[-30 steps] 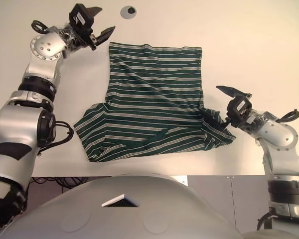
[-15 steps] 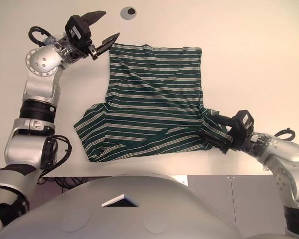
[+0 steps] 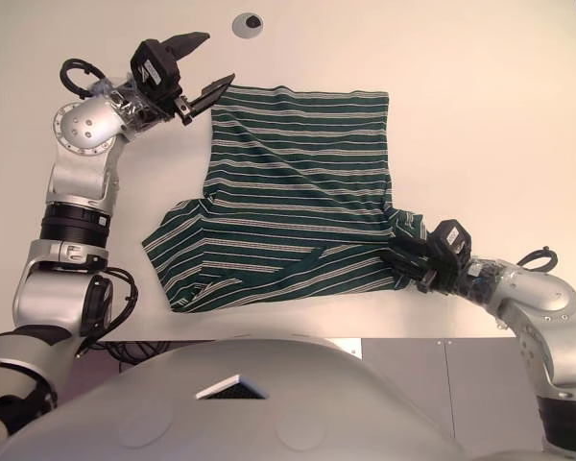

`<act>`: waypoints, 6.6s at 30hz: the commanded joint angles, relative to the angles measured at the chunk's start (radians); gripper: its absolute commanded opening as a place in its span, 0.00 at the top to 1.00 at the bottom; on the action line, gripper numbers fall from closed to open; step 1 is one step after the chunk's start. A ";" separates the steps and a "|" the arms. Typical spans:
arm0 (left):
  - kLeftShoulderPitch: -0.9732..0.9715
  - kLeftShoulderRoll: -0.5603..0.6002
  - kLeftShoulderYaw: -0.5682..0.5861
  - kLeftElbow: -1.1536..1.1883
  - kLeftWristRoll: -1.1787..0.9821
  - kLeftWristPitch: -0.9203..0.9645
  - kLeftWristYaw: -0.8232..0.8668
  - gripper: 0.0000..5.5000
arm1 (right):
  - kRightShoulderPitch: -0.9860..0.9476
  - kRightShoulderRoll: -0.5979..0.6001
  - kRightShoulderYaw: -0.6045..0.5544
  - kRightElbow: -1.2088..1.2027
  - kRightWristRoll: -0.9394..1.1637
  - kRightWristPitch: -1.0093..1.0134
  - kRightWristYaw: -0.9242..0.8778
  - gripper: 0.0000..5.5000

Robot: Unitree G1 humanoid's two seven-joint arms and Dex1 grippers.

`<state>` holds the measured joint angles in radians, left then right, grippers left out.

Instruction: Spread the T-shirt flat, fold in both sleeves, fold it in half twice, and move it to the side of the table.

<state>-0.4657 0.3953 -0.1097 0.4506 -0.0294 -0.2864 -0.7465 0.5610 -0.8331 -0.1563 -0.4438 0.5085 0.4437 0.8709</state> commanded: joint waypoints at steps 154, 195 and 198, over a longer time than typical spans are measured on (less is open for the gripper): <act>0.734 0.490 -0.222 -0.453 -0.161 -0.050 -0.472 0.48 | 0.130 -0.134 0.142 0.151 -0.281 -0.780 0.219 0.52; 0.806 0.432 0.201 -0.531 -0.496 0.621 -0.375 0.68 | 0.097 -0.036 0.072 0.104 -0.250 -0.751 0.175 0.51; 0.802 0.432 0.205 -0.539 -0.492 0.638 -0.371 0.76 | 0.094 -0.033 0.082 0.105 -0.254 -0.748 0.172 0.51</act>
<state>0.3390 0.8253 0.0834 -0.0729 -0.5303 0.3341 -1.1266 0.6625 -0.8729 -0.0762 -0.3389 0.2688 -0.3058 1.0444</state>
